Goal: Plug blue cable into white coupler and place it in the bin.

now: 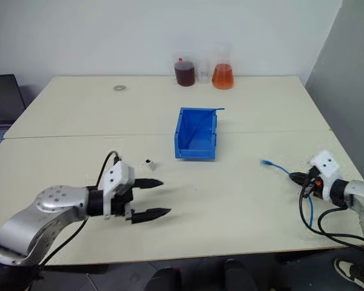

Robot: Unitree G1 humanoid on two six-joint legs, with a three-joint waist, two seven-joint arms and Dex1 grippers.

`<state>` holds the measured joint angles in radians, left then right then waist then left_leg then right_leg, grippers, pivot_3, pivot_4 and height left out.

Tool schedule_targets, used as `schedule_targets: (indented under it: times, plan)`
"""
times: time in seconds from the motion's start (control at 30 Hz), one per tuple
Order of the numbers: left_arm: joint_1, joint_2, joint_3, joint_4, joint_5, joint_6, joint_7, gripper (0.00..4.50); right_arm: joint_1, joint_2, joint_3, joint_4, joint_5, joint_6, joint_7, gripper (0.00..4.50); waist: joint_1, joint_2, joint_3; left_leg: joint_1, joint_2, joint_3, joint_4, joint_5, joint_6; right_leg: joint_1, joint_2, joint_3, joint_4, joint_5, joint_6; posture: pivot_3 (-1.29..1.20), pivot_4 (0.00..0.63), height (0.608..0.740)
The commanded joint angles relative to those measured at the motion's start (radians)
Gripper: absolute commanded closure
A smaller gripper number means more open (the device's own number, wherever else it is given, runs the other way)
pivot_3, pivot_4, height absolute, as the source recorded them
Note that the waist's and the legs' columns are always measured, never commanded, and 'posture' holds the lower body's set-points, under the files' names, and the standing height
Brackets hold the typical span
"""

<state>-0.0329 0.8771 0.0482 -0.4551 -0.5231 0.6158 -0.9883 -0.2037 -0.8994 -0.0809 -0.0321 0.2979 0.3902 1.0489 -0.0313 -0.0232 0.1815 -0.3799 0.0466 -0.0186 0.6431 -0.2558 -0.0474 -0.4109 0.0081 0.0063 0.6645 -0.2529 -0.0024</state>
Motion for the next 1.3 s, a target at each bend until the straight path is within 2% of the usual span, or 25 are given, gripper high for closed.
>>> schedule_targets:
  times: [0.03,0.17,0.33,0.53,0.7,0.77,0.8,1.03,1.1,1.23,1.3]
  plan:
    - [0.101,0.037,0.073,0.009,0.041,-0.081,-0.028,0.0,-0.051,-0.003,0.1,-0.136,0.016,-0.002,0.093,4.45,0.001,0.0,0.0,0.0,0.0,0.0,0.0,0.0,0.0,0.0,0.0,0.0,0.0,0.0,0.0,0.0,0.15,0.74]
    - [0.223,0.024,0.158,0.068,0.071,-0.148,-0.018,0.0,-0.166,0.1,0.262,-0.149,-0.043,-0.049,0.119,4.45,0.002,-0.001,0.001,0.0,0.0,0.001,0.0,0.0,0.0,-0.001,0.0,0.001,0.0,0.0,-0.001,0.0,0.15,0.74]
    - [0.276,-0.021,0.248,0.115,0.038,-0.146,0.015,0.0,-0.275,0.282,0.437,-0.082,-0.119,-0.12,0.115,4.45,0.002,-0.002,0.001,-0.001,0.0,0.0,0.0,0.0,0.0,-0.002,0.0,0.0,0.001,0.0,0.0,0.0,0.15,0.74]
    - [0.28,-0.029,0.271,0.076,0.02,-0.111,0.032,0.0,-0.302,0.374,0.531,-0.001,-0.184,-0.179,0.115,4.45,0.016,-0.002,0.001,-0.004,-0.001,0.0,0.001,0.0,0.0,-0.003,-0.001,0.0,0.0,0.0,0.0,0.0,0.15,0.74]
    - [0.275,0.007,0.25,0.018,0.018,-0.07,0.016,0.0,-0.329,0.41,0.531,0.068,-0.206,-0.201,0.109,4.45,0.013,-0.002,0.001,-0.003,0.0,0.002,0.001,0.0,0.0,-0.003,-0.001,0.001,0.001,0.001,0.001,0.0,0.15,0.74]
    - [0.254,0.02,0.23,0.003,0.027,-0.059,0.017,0.0,-0.342,0.423,0.522,0.081,-0.194,-0.185,0.115,4.01,0.013,-0.002,0.001,-0.002,0.0,0.001,0.001,0.0,0.0,-0.003,0.0,0.001,0.002,0.001,0.0,0.0,0.15,0.74]
    - [0.243,0.024,0.218,-0.003,0.029,-0.055,0.019,0.0,-0.347,0.429,0.516,0.084,-0.188,-0.183,0.114,3.96,0.012,-0.002,0.001,-0.002,0.0,0.001,0.0,0.0,0.0,-0.004,0.0,0.001,0.003,0.001,0.0,0.0,0.15,0.74]
    - [0.195,0.027,0.139,-0.001,0.056,-0.06,0.012,0.0,-0.361,0.414,0.467,0.051,-0.156,-0.139,0.123,2.0,0.011,-0.002,0.001,-0.002,0.0,0.002,0.001,0.0,0.0,-0.004,0.0,0.002,0.003,0.001,0.0,0.0,0.15,0.74]
    - [0.182,0.032,0.118,0.004,0.064,-0.069,0.0,0.0,-0.36,0.396,0.453,0.023,-0.15,-0.119,0.128,1.59,0.012,-0.002,0.001,-0.002,0.0,0.002,0.001,0.0,0.0,-0.004,0.0,0.002,0.003,0.001,0.0,0.0,0.15,0.74]
    - [0.145,0.023,0.07,0.056,0.099,-0.101,-0.004,0.0,-0.332,0.335,0.409,-0.125,-0.092,-0.022,0.138,0.5,0.01,-0.002,0.001,-0.002,0.0,0.002,0.001,0.0,0.0,-0.005,0.0,0.002,0.004,0.001,0.0,0.0,0.15,0.74]
    - [0.13,0.018,0.041,0.092,0.125,-0.129,-0.011,0.0,-0.306,0.307,0.383,-0.221,-0.039,0.062,0.141,0.5,0.008,-0.002,0.001,-0.002,0.0,0.002,0.0,0.0,0.0,-0.005,0.0,0.002,0.004,0.0,0.0,0.0,0.15,0.74]
